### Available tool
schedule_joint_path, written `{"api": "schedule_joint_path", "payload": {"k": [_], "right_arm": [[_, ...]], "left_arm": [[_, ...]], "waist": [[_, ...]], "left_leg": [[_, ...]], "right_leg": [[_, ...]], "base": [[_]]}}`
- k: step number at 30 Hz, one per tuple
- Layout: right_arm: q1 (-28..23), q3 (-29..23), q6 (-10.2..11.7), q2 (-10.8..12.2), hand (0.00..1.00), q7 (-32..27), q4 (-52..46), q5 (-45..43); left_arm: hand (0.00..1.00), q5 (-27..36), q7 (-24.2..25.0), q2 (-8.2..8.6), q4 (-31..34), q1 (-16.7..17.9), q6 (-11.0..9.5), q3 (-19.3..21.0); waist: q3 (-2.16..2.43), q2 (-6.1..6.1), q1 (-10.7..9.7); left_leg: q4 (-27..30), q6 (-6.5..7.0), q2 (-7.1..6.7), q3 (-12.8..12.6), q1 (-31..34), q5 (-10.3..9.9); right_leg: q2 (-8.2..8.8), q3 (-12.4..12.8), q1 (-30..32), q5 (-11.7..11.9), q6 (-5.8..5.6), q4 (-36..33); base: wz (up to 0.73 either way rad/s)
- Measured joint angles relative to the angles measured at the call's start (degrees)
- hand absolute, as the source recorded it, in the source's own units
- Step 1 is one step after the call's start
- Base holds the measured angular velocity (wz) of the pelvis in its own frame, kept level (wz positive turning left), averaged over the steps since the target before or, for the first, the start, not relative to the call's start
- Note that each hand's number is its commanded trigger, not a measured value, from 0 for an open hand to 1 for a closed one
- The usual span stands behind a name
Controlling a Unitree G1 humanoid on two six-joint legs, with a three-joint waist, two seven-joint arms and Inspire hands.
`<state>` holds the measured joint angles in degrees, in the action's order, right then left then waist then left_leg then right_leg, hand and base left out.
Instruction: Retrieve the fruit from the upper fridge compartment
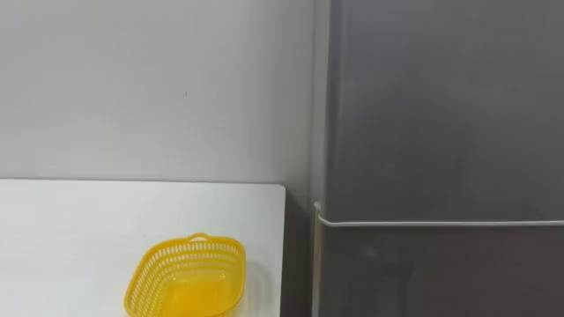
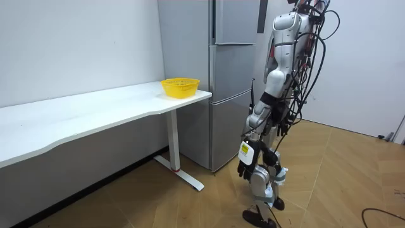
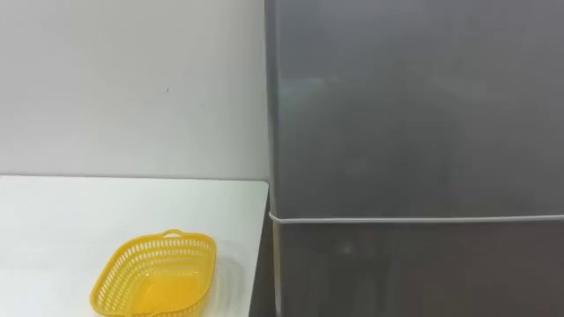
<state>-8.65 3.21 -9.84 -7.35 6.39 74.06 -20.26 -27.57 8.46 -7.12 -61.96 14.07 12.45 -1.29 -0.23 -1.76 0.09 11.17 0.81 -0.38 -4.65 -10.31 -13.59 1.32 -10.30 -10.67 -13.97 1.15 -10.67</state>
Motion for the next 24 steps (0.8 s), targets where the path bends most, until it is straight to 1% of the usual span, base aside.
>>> {"api": "schedule_joint_path", "payload": {"k": [8, 11, 16, 21, 24], "right_arm": [[0.6, -0.1, 0.0, 0.0, 0.00, 0.0, 0.0, 0.0], [0.6, -0.4, 0.1, 0.0, 0.00, -0.2, 0.0, 0.1], [0.6, -0.6, 0.1, 0.0, 0.00, -0.9, -0.3, 0.2], [0.4, -0.7, 0.5, 0.0, 0.00, -2.7, 0.1, 1.4], [0.2, -0.7, 0.4, 0.0, 0.00, -2.8, 0.1, 2.0]], "left_arm": [[0.00, 0.0, 0.7, -0.14, 0.0, 0.0, 0.1, 0.0], [0.00, 0.4, 0.8, -0.13, 0.0, 0.4, 0.1, 0.0], [0.00, 1.5, 0.7, -0.15, 0.0, 0.7, 0.1, 0.4], [0.00, 7.0, -0.5, 0.00, -0.1, 1.0, 0.0, 1.6], [0.00, 11.7, -2.4, -0.07, 0.1, 1.0, -0.2, 3.5]], "waist": [[-0.02, 0.00, 0.0], [-0.01, 0.00, 0.1], [0.01, -0.01, 0.2], [0.03, -0.04, 0.0], [0.03, 0.05, -0.1]], "left_leg": [[-0.3, 0.00, -0.03, 0.1, -0.4, 0.0], [-0.3, 0.00, -0.01, -0.4, -0.6, 0.0], [-0.3, 0.00, -0.05, -0.2, -0.7, 0.0], [-0.4, 0.00, -0.09, -0.2, -0.8, 0.0], [-0.3, 0.00, -0.08, 0.0, -0.6, 0.0]], "right_leg": [[0.01, 0.0, -0.2, 0.0, -0.03, 0.0], [-0.01, 0.5, -0.2, 0.0, -0.03, 0.0], [0.00, 0.8, -0.2, 0.0, -0.07, 0.0], [0.03, 0.7, -0.5, -0.1, -0.09, 0.1], [0.00, 0.6, -0.4, 0.0, -0.09, 0.1]], "base": [[0.00], [-0.07], [-0.03], [0.00], [0.03]]}}
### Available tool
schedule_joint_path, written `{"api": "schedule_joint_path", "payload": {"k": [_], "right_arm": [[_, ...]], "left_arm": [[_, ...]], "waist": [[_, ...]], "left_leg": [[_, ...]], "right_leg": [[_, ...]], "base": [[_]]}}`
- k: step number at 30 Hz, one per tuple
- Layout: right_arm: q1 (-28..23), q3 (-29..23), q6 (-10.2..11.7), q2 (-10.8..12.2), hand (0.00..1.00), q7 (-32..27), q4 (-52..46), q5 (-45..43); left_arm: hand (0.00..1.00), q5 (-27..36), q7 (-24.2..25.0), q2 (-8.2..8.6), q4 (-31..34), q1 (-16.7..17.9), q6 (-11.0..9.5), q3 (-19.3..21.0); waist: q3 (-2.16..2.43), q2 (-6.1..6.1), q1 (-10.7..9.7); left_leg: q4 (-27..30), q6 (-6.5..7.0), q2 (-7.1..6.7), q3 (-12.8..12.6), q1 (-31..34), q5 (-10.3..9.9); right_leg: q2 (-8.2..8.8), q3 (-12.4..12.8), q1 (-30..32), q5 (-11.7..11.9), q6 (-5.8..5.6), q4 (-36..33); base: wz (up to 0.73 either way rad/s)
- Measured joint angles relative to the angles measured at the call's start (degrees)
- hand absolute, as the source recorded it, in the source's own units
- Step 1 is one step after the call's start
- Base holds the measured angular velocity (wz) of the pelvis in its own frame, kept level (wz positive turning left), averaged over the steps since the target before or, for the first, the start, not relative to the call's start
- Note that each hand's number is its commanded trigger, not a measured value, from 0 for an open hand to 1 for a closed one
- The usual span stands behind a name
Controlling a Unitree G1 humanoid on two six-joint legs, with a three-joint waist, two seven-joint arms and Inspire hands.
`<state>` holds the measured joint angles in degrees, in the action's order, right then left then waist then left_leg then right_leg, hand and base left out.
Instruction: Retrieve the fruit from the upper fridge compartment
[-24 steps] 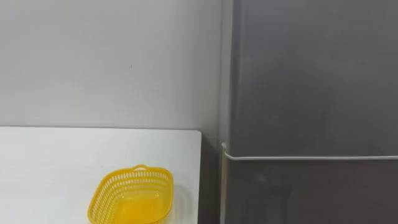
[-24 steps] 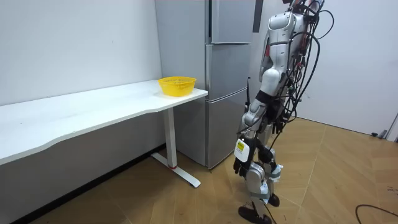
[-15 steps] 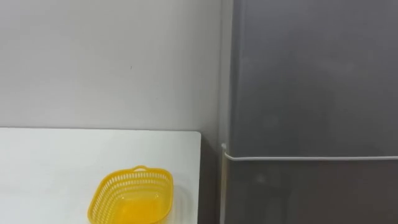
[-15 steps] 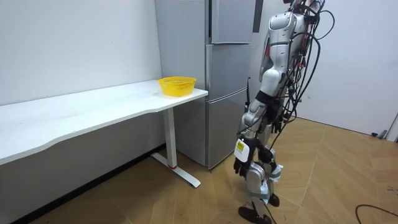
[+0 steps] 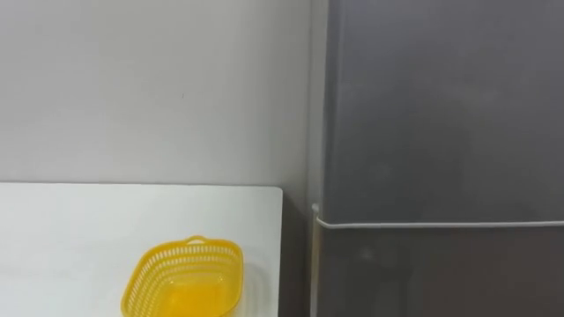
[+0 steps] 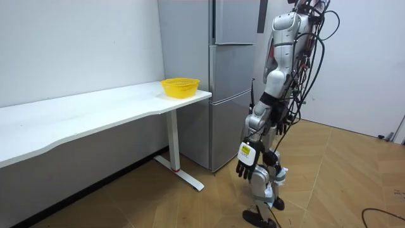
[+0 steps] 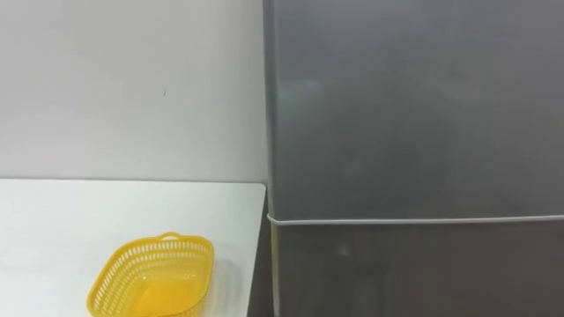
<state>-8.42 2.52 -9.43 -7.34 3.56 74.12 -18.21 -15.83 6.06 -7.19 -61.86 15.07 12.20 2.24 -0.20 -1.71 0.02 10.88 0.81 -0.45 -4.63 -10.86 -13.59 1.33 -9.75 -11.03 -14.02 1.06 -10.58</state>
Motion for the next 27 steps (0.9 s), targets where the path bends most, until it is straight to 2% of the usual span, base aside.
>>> {"api": "schedule_joint_path", "payload": {"k": [7, 9, 10, 12, 13, 15, 18, 21, 23, 27], "right_arm": [[0.1, -1.8, 0.1, -0.1, 0.00, -2.5, 0.0, 1.1], [0.2, -1.8, 0.1, -0.1, 0.00, -3.4, -0.2, 1.9], [0.2, -1.9, 0.2, -0.1, 0.00, -3.6, -0.2, 1.9], [0.1, -2.8, 1.0, -0.2, 0.00, -4.1, -0.3, 2.0], [0.0, -3.2, 1.3, -0.2, 0.00, -4.2, -0.3, 2.0], [-0.5, -4.9, 2.4, -0.2, 0.00, -4.4, -0.7, 2.2], [-1.2, -6.3, 3.5, -0.3, 0.00, -5.7, -1.2, 2.2], [-1.3, -7.0, 3.9, -0.3, 0.00, -6.7, -1.4, 1.9], [-1.3, -7.4, 4.2, -0.3, 0.00, -6.7, -1.9, 1.9], [-0.4, -8.4, 6.8, -0.3, 0.00, -7.7, -2.2, 2.0]], "left_arm": [[0.00, 5.9, -6.0, -0.08, 0.7, -0.3, -0.6, 4.4], [0.00, 10.2, -8.8, -0.09, 1.7, -0.6, -1.1, 6.9], [0.00, 11.7, -9.6, -0.09, 2.3, -0.6, -1.3, 7.9], [0.00, 16.8, -12.7, -0.01, 4.7, -0.8, -2.8, 11.7], [0.00, 18.2, -13.6, 0.05, 5.5, -0.9, -3.3, 12.5], [0.00, 23.2, -16.8, 0.09, 9.1, -0.9, -5.8, 13.9], [0.00, 27.6, -21.0, 0.93, 14.5, -0.9, -8.0, 15.8], [0.00, 28.7, -24.9, 2.35, 20.7, -0.9, -9.3, 17.2], [0.00, 28.9, -28.1, 2.95, 27.1, -0.8, -9.8, 17.2], [0.00, 28.9, -35.7, 3.07, 38.2, -1.4, -14.7, 17.2]], "waist": [[0.04, 0.94, 0.1], [0.17, 1.53, 0.3], [0.06, 1.40, 0.3], [0.11, 1.60, 0.4], [0.11, 1.64, 0.4], [0.14, 1.76, 0.4], [0.16, 1.79, 0.5], [0.48, 2.20, 0.6], [0.45, 2.08, 0.7], [0.51, 2.06, 0.6]], "left_leg": [[0.0, 0.00, 0.01, 0.0, 0.4, 0.0], [0.1, 0.00, 0.06, 0.0, 0.8, 0.0], [0.1, 0.00, 0.06, 0.0, 0.8, 0.0], [0.1, 0.00, 0.06, 0.0, 0.8, 0.0], [0.1, 0.00, 0.06, 0.0, 0.8, 0.0], [-0.1, 0.00, 0.05, 0.0, 0.6, 0.0], [-0.3, 0.00, 0.03, -0.3, 0.6, 0.0], [-0.5, 0.00, 0.01, -0.1, 0.8, 0.0], [-0.6, 0.00, 0.04, -0.1, 0.8, 0.0], [-0.5, 0.00, -0.02, 0.2, 0.7, 0.0]], "right_leg": [[0.08, -0.5, 0.4, 0.0, 0.00, -0.1], [0.03, -0.6, 1.1, 0.1, 0.07, -0.4], [0.03, -0.6, 1.1, 0.1, 0.08, -0.4], [0.01, -0.5, 1.1, 0.1, 0.08, -0.3], [0.01, -0.5, 1.1, 0.1, 0.08, -0.3], [0.00, -0.5, 1.0, 0.1, 0.08, -0.3], [0.02, -0.5, 1.0, 0.1, 0.06, -0.3], [0.05, -0.6, 1.0, 0.1, 0.04, -0.2], [-0.03, -0.6, 1.1, 0.1, 0.04, -0.2], [-0.35, -0.5, 1.0, 0.1, 0.01, -0.4]], "base": [[0.02], [0.00], [0.00], [0.00], [0.00], [0.00], [0.00], [0.01], [0.04], [-0.02]]}}
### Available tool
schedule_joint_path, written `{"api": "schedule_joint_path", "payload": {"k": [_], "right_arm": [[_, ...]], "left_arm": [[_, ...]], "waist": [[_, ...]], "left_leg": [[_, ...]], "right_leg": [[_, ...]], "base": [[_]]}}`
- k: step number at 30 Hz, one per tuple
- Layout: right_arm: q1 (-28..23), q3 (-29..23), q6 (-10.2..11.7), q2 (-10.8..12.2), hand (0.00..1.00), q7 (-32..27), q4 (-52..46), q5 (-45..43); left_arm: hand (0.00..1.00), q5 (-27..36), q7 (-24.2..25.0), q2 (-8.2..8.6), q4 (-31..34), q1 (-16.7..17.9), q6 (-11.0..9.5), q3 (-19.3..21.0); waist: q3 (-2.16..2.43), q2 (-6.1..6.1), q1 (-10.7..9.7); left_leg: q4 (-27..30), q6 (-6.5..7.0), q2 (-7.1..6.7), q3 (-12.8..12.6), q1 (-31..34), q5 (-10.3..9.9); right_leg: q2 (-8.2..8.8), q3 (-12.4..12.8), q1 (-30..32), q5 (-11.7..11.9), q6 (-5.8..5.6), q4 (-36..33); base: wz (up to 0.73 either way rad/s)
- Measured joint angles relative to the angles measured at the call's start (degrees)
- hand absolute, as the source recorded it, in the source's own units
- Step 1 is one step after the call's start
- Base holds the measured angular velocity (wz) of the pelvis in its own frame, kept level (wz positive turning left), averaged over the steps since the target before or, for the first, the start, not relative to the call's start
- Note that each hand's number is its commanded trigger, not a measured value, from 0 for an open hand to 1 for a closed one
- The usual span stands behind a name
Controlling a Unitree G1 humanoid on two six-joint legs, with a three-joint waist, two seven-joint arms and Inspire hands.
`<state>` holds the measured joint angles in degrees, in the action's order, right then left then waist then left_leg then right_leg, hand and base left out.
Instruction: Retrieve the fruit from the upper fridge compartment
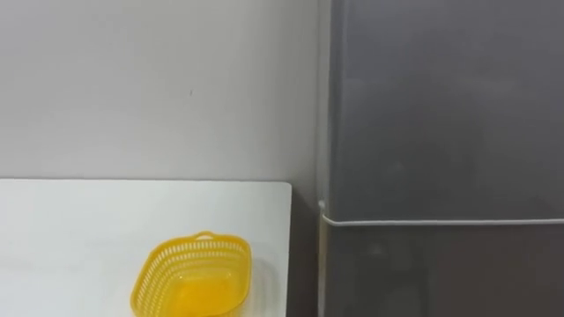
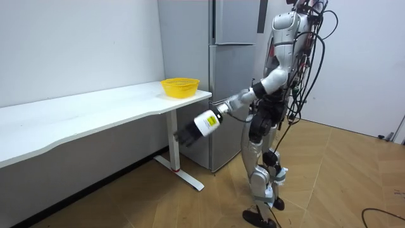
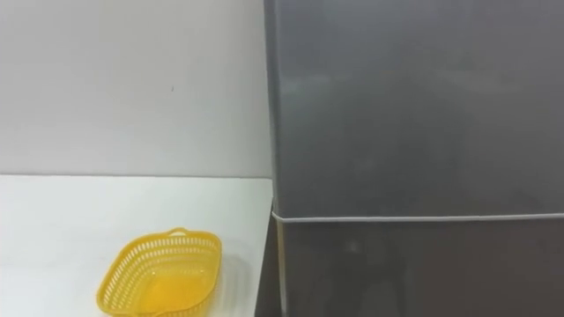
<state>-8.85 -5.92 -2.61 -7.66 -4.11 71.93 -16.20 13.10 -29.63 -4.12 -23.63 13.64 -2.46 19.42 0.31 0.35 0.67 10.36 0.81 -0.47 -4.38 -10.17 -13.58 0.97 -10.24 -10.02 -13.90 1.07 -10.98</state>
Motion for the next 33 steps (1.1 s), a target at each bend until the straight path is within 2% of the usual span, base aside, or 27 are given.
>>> {"api": "schedule_joint_path", "payload": {"k": [3, 7, 9, 12, 18, 22, 25, 29, 31, 33], "right_arm": [[-0.3, 0.0, 1.5, 0.0, 0.00, -0.8, -0.4, 0.1], [-1.5, 0.0, 2.5, 0.0, 0.00, -1.5, -0.4, 0.2], [-1.7, 0.0, 2.5, 0.0, 0.00, -1.4, -0.1, 0.2], [-1.7, -0.4, 2.5, -0.1, 0.00, -1.4, -0.1, -0.1], [-1.3, -0.2, 2.6, 0.0, 0.00, -0.2, 1.2, -1.3], [-1.5, -0.3, 2.7, 0.0, 0.00, 1.9, 1.6, -1.3], [-1.3, -0.3, 2.7, -0.1, 0.00, 3.4, 1.6, -2.0], [-1.1, -0.3, 2.7, -0.1, 0.00, 4.6, 1.6, -2.6], [-0.7, -0.3, 2.7, -0.1, 0.00, 5.3, 1.9, -4.0], [0.1, -0.3, 2.7, -0.1, 0.00, 5.8, 2.5, -4.5]], "left_arm": [[0.00, -0.5, -4.7, -0.22, 6.9, 0.0, -3.0, 0.2], [0.00, -0.4, -9.4, -0.81, 14.7, 0.1, -4.5, 1.0], [0.00, -0.4, -12.2, -0.92, 20.7, 0.1, -5.8, 2.0], [0.00, -0.4, -14.6, -1.15, 26.7, 0.1, -7.8, 3.1], [0.00, -1.5, -15.6, -1.24, 38.8, 0.0, -9.3, 2.8], [0.00, -2.0, -13.0, -1.54, 44.6, 0.0, -9.4, 2.2], [0.00, -1.8, -9.6, -1.86, 49.2, -0.3, -9.4, 0.7], [0.00, -0.1, -2.5, -2.53, 51.1, -4.0, -9.4, -3.3], [0.00, 1.8, 1.1, -3.80, 52.8, -4.4, -9.3, -5.2], [0.00, 3.9, 7.1, -4.99, 55.2, -4.6, -9.0, -7.0]], "waist": [[0.02, 0.14, 0.8], [-0.04, 0.01, 1.4], [-0.22, -0.14, 1.5], [-0.27, -0.03, 1.5], [-0.48, -0.28, 1.1], [-0.37, -0.25, 0.3], [-0.47, -0.41, -0.4], [-0.58, -0.14, -0.8], [-0.57, -0.14, -2.0], [-0.55, -0.06, -3.4]], "left_leg": [[-0.1, 0.00, -0.01, 0.0, -0.4, 0.0], [-0.2, 0.00, -0.10, 0.7, -0.5, 0.0], [-0.2, 0.00, -0.18, 1.7, -0.4, 0.0], [-0.2, 0.00, -0.26, 2.1, -0.3, 0.0], [-0.5, 0.01, -0.23, 2.0, -0.3, 0.0], [-0.4, 0.01, -0.28, 2.6, 0.0, 0.0], [0.0, 0.01, -0.27, 2.9, 0.2, 0.0], [0.5, 0.01, -0.26, 2.7, 0.8, 0.0], [0.5, 0.01, -0.25, 2.7, 0.9, 0.0], [0.5, 0.01, -0.26, 2.6, 0.9, 0.0]], "right_leg": [[-0.12, 0.5, -0.1, 0.1, 0.04, 0.2], [-0.06, -0.1, -0.3, 0.1, 0.04, 0.3], [0.00, -0.3, -0.2, 0.1, 0.04, 0.3], [0.09, -0.8, -0.2, 0.1, 0.03, 0.3], [-0.02, -0.1, 0.0, 0.0, -0.03, 0.7], [0.05, -0.9, -0.1, 0.1, -0.07, 0.4], [0.01, -0.9, -0.1, 0.1, -0.07, 0.4], [0.03, -0.9, 0.0, 0.1, -0.03, 1.0], [0.03, -1.0, 0.0, 0.1, -0.03, 1.0], [0.01, -0.9, 0.1, 0.1, -0.02, 1.1]], "base": [[-0.11], [0.05], [0.02], [0.05], [0.00], [0.08], [0.04], [0.03], [0.04], [-0.04]]}}
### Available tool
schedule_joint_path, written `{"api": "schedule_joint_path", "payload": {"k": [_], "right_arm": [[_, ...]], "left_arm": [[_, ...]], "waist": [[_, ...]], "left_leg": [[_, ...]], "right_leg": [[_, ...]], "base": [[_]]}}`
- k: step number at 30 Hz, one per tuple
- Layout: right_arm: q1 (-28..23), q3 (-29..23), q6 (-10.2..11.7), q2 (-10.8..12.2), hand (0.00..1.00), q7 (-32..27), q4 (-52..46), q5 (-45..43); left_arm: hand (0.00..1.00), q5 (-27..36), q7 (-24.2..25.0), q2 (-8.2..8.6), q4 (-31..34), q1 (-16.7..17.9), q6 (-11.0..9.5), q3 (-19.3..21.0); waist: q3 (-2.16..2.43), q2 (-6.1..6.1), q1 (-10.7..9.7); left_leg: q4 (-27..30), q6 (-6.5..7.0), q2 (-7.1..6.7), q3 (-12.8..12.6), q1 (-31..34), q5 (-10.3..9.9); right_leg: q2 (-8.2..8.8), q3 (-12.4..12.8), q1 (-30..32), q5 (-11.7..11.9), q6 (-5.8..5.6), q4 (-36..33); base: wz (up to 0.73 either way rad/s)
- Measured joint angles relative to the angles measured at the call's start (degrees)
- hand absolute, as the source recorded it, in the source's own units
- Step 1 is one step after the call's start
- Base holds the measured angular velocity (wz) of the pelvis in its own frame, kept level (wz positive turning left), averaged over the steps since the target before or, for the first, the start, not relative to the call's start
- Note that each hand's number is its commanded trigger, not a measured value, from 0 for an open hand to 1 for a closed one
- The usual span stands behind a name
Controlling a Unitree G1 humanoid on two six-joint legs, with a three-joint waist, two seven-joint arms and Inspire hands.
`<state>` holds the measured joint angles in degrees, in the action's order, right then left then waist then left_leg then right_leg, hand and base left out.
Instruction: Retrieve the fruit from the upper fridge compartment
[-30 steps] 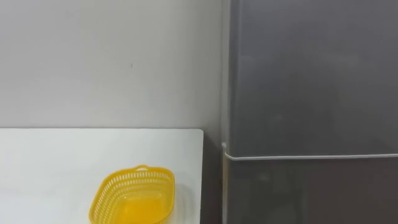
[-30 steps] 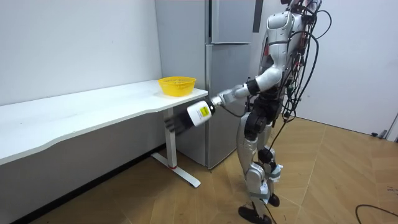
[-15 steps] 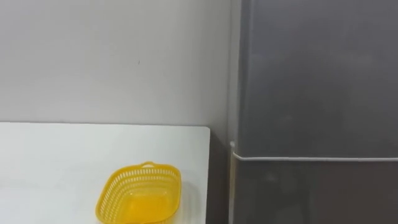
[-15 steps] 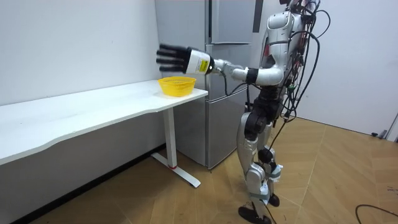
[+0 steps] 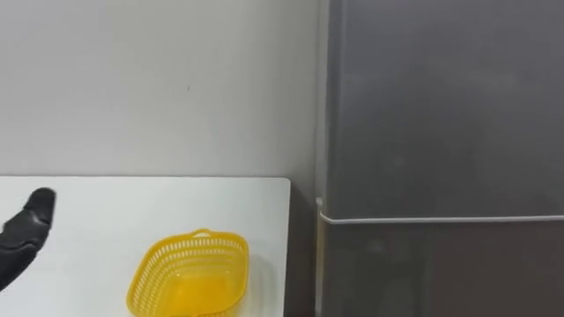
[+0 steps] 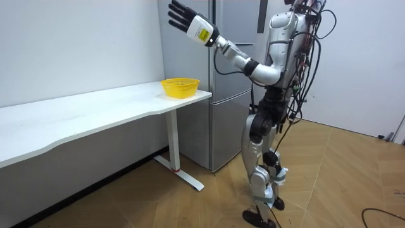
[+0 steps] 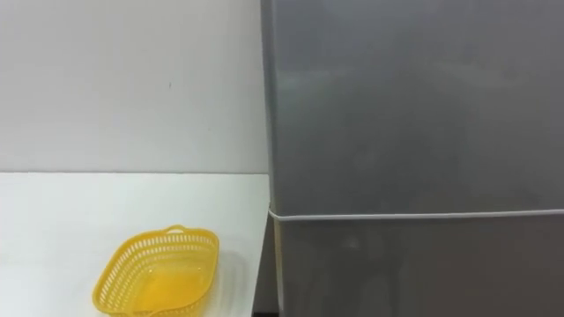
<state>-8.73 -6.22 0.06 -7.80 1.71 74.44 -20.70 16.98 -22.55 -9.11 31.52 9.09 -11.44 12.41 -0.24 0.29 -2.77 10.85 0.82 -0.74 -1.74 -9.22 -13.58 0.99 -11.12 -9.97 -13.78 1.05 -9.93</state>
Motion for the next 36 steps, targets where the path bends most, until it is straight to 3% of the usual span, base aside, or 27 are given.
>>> {"api": "schedule_joint_path", "payload": {"k": [7, 18, 28, 36], "right_arm": [[1.1, 0.1, -0.2, 0.0, 0.00, 0.7, 2.7, -0.1], [4.5, 0.0, -0.8, -1.1, 0.00, -0.2, 3.5, 0.0], [4.7, 0.1, -1.5, -1.7, 0.00, 1.0, 3.5, -0.2], [4.7, 1.1, -2.6, -2.3, 0.00, 0.8, 3.5, 0.2]], "left_arm": [[0.00, 3.7, 11.8, -0.75, 1.0, -3.3, 1.6, -2.8], [0.00, 6.1, 28.3, -1.11, 1.0, -5.2, 7.4, -7.2], [0.00, 6.1, 36.2, -1.12, 0.7, -5.3, 10.3, -9.4], [0.00, 9.0, 41.2, -1.14, -1.7, -5.6, 12.0, -9.5]], "waist": [[-0.10, 0.49, -0.8], [-0.43, 0.75, -3.3], [-0.32, 1.69, -4.0], [-0.30, 1.59, -3.8]], "left_leg": [[-0.1, 0.00, 0.17, -1.2, 0.3, 0.0], [-0.7, 0.00, 0.07, -1.3, -0.5, 0.0], [-1.2, 0.00, 0.17, -1.4, -0.4, 0.0], [-1.2, 0.00, 0.38, -1.4, -0.4, 0.0]], "right_leg": [[-0.07, 1.3, 1.0, 0.1, 0.07, -0.6], [-0.15, 3.1, 0.7, 0.1, 0.06, -0.7], [-0.28, 3.3, 1.5, 0.1, 0.06, -0.8], [-0.32, 3.5, 1.8, 0.1, 0.12, -1.4]], "base": [[-0.12], [-0.06], [-0.01], [0.00]]}}
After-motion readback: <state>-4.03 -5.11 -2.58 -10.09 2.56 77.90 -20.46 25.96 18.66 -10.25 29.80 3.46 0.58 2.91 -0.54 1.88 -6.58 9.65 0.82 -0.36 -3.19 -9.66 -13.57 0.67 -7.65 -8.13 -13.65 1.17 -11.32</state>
